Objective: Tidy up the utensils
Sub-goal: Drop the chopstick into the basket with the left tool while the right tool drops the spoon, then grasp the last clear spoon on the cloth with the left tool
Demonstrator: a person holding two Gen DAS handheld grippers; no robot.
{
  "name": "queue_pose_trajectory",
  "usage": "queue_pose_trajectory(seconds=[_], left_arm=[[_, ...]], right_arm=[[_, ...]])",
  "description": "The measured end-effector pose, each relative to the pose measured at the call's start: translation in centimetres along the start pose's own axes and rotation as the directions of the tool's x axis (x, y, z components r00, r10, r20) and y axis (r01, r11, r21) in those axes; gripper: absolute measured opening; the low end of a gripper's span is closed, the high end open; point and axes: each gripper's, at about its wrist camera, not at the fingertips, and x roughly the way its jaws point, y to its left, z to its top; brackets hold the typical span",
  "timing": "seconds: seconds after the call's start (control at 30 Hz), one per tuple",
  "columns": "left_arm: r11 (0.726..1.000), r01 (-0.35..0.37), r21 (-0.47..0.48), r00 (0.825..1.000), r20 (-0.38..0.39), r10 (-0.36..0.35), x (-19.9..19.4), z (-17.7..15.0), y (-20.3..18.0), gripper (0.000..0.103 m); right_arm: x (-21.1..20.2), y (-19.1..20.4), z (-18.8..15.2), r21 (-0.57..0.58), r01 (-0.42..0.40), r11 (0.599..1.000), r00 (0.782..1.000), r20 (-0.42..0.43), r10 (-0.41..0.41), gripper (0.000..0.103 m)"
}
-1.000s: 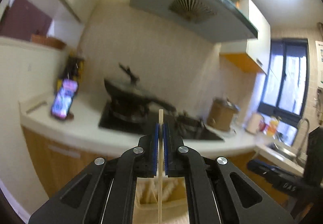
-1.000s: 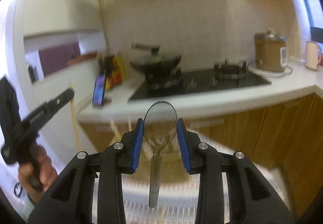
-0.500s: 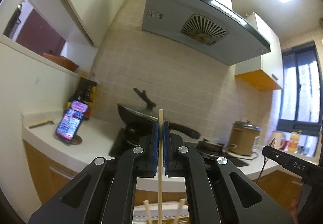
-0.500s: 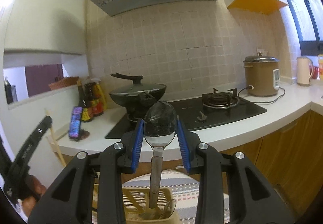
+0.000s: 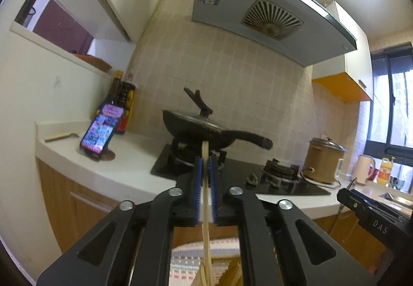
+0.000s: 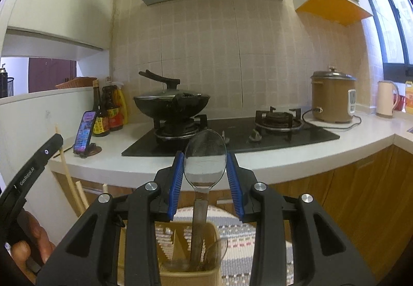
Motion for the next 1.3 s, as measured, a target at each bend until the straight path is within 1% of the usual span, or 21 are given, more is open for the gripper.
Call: queue_pose_trajectory(seconds=[0.07, 0.1, 0.17, 0.23, 0.3, 0.37, 0.4, 0.43, 0.5, 0.63, 0.7, 0.73, 0.83, 0.87, 0.93, 0.97, 1.0, 1.1, 1.17, 1.27, 1.3], left_arm=[[1.0, 0.018, -0.002, 0.999, -0.031, -0.018, -0.8, 0.0, 0.2, 0.033], [1.0, 0.031, -0.005, 0.998, -0.05, -0.031, -1.3, 0.1, 0.3, 0.036], [0.999, 0.049, -0.014, 0.995, -0.081, -0.05, -2.5, 0.3, 0.5, 0.037], [0.998, 0.049, -0.028, 0.99, -0.127, -0.052, -3.7, 0.6, 0.7, 0.037], [0.996, 0.063, -0.057, 0.98, -0.186, -0.073, -4.8, 0.6, 1.1, 0.037], [0.992, 0.078, -0.099, 0.954, -0.282, -0.103, -5.7, 0.1, 1.6, 0.037], [0.988, 0.084, -0.131, 0.934, -0.334, -0.124, -6.3, -0.5, 2.0, 0.037], [0.984, 0.091, -0.152, 0.921, -0.363, -0.141, -6.6, -1.0, 2.2, 0.037], [0.979, 0.087, -0.186, 0.877, -0.451, -0.164, -7.5, -2.6, 2.6, 0.036], [0.975, 0.058, -0.213, 0.803, -0.57, -0.172, -8.8, -6.3, 3.1, 0.035], [0.977, 0.051, -0.209, 0.749, -0.639, -0.176, -9.4, -8.6, 3.0, 0.035], [0.975, 0.052, -0.215, 0.729, -0.66, -0.185, -9.5, -9.4, 2.9, 0.035], [0.976, 0.052, -0.213, 0.649, -0.736, -0.195, -10.0, -12.4, 2.3, 0.035], [0.976, 0.054, -0.209, 0.627, -0.754, -0.196, -10.1, -13.2, 1.9, 0.035], [0.979, 0.061, -0.197, 0.591, -0.783, -0.194, -10.3, -14.6, 1.1, 0.035], [0.981, 0.067, -0.183, 0.579, -0.793, -0.188, -10.4, -15.1, 0.6, 0.035], [0.983, 0.079, -0.165, 0.572, -0.8, -0.18, -10.6, -15.5, 0.0, 0.035], [0.991, 0.089, -0.096, 0.567, -0.813, -0.129, -10.9, -16.3, -1.4, 0.035], [0.994, 0.085, -0.069, 0.557, -0.824, -0.105, -10.7, -17.0, -2.1, 0.037], [0.997, 0.066, -0.05, 0.539, -0.839, -0.078, -10.4, -18.0, -2.7, 0.039], [0.998, 0.056, -0.041, 0.537, -0.841, -0.065, -10.3, -18.3, -3.0, 0.04]], right_arm=[[-1.1, 0.3, -0.1, -0.014, 0.002, 1.0, 1.0, -0.008, -0.002, 0.031], [-1.6, 0.3, -0.1, -0.018, -0.002, 1.0, 1.0, -0.014, 0.002, 0.031], [-3.0, 0.5, -0.1, -0.022, -0.013, 1.0, 1.0, -0.022, 0.013, 0.039], [-4.7, 0.6, -0.1, -0.025, -0.013, 1.0, 1.0, -0.025, 0.013, 0.039], [-6.5, 0.6, -0.4, -0.023, -0.007, 1.0, 1.0, -0.027, 0.007, 0.039], [-8.0, 0.4, -0.9, -0.014, -0.009, 1.0, 0.999, -0.05, 0.008, 0.039], [-8.8, 0.3, -1.5, -0.007, -0.009, 1.0, 0.998, -0.068, 0.008, 0.039], [-9.2, 0.2, -1.9, -0.003, -0.006, 1.0, 0.997, -0.081, 0.006, 0.039], [-10.0, -0.1, -3.7, 0.004, -0.007, 1.0, 0.99, -0.14, 0.008, 0.039], [-10.6, -1.2, -8.0, 0.056, -0.028, 0.998, 0.967, -0.253, 0.041, 0.039], [-10.6, -1.7, -10.2, 0.083, -0.02, 0.996, 0.953, -0.298, 0.044, 0.039], [-10.4, -2.0, -11.4, 0.091, -0.013, 0.996, 0.944, -0.326, 0.042, 0.039], [-9.7, -2.4, -14.0, 0.111, -0.013, 0.994, 0.919, -0.39, 0.056, 0.039], [-9.6, -2.5, -14.6, 0.115, -0.013, 0.993, 0.914, -0.402, 0.058, 0.039], [-9.3, -2.7, -15.5, 0.148, -0.02, 0.989, 0.907, -0.414, 0.08, 0.039], [-9.5, -2.9, -15.8, 0.156, -0.019, 0.987, 0.907, -0.413, 0.083, 0.039], [-9.5, -2.9, -16.0, 0.16, -0.015, 0.987, 0.908, -0.411, 0.081, 0.039], [-9.5, -3.2, -16.7, 0.169, -0.004, 0.986, 0.907, -0.414, 0.075, 0.039], [-9.3, -3.6, -16.9, 0.186, 0.002, 0.983, 0.9, -0.428, 0.079, 0.039], [-9.3, -4.4, -16.8, 0.222, 0.006, 0.975, 0.902, -0.422, 0.091, 0.039], [-9.2, -4.7, -16.8, 0.235, 0.01, 0.972, 0.9, -0.425, 0.093, 0.039]])
